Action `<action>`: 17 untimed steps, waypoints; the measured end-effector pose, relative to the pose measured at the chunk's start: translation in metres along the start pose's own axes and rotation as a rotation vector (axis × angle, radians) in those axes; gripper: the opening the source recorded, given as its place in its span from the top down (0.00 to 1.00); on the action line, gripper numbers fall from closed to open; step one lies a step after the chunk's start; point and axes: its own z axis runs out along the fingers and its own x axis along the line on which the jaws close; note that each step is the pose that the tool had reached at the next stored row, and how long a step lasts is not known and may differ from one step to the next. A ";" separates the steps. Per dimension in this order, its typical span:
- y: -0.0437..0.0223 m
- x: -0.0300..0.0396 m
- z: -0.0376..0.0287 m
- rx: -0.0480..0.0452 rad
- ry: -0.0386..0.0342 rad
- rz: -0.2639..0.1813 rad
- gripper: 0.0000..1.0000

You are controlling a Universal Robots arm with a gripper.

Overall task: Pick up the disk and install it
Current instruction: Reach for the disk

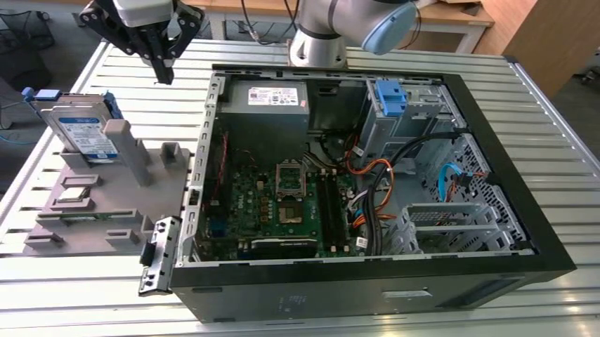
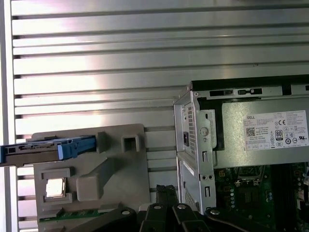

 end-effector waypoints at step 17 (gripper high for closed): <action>-0.0002 0.0030 0.0001 0.0009 0.0116 0.001 0.89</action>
